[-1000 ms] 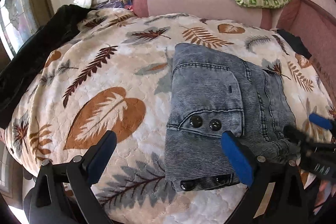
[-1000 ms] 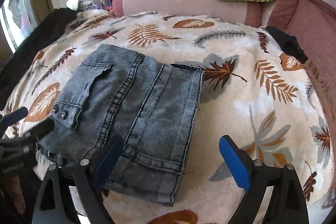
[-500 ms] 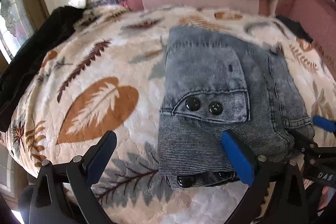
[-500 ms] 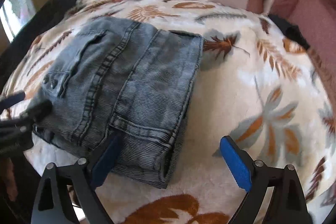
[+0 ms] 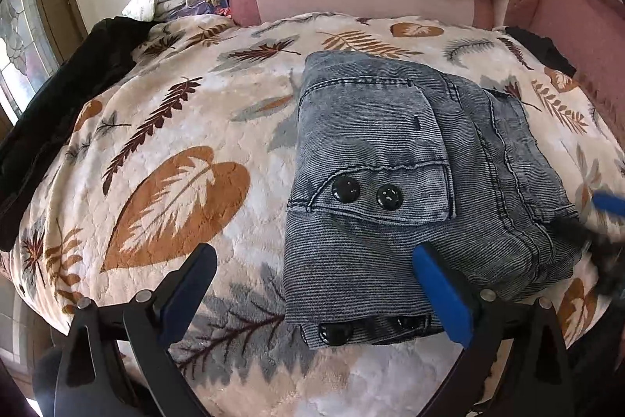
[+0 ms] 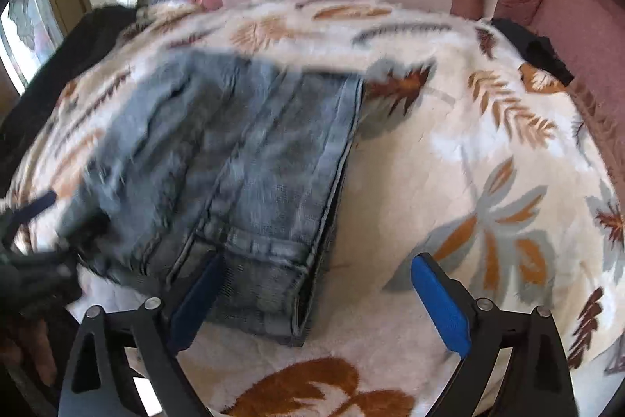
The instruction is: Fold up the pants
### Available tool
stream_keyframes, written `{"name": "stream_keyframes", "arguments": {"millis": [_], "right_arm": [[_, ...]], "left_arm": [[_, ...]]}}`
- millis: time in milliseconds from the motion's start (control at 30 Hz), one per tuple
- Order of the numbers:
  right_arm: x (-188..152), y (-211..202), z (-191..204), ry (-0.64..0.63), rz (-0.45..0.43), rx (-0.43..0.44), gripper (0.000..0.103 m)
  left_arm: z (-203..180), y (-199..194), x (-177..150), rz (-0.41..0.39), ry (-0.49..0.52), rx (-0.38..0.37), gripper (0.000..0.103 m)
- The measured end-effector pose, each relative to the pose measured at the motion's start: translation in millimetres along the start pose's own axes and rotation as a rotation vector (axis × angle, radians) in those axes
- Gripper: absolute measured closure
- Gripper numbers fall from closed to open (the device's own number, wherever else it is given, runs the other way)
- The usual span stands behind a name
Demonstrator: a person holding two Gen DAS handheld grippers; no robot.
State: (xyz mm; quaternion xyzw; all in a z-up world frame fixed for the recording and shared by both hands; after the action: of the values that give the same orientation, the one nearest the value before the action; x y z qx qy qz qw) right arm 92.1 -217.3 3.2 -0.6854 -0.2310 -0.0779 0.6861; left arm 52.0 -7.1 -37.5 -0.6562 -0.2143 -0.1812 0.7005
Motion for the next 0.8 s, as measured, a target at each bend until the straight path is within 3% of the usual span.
{"name": "stream_keyframes", "arguments": {"millis": [133, 333, 433, 500, 633, 733, 800], "right_arm": [[48.8, -6.0, -0.8, -0.016, -0.048, -0.035, 0.006], [112.9, 49.3, 0.8, -0.01, 0.025, -0.109, 0.006], [112.7, 95.1, 1.8, -0.022, 0.125, -0.156, 0.004], [114.2, 95.4, -0.3, 0.003, 0.116, -0.156, 0.001], [106.5, 63.2, 2.8, -0.017, 0.068, -0.133, 0.001], [82.2, 30.1, 5.2, -0.007, 0.005, -0.084, 0.001], [63.1, 23.3, 11.4, -0.036, 0.012, -0.069, 0.001]], "left_arm": [[2.3, 0.9, -1.2, -0.005, -0.015, -0.014, 0.002], [4.5, 3.2, -1.2, 0.009, -0.026, -0.035, 0.002], [4.3, 3.6, -0.5, 0.015, -0.023, -0.038, 0.002], [3.8, 4.2, 0.5, 0.018, -0.023, -0.038, 0.002], [5.7, 5.4, 0.4, 0.012, -0.028, -0.051, 0.001], [7.9, 7.1, 0.1, 0.023, -0.049, -0.063, 0.001], [7.3, 6.8, 0.2, 0.025, -0.049, -0.061, 0.001]]}}
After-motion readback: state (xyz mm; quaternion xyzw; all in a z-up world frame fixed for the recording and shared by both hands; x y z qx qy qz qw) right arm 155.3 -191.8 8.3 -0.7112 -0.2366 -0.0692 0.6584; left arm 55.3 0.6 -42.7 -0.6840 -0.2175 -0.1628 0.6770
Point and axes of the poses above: each gripper's, at about its wrist camera, not at the fingertips, and y roughly the way its jaws point, z to its left, x to its top, the point moved 3 cm from there along y, roughly the way its jaws point, and after that the axes turned 3 degrees about z, right-handed, at the moved point
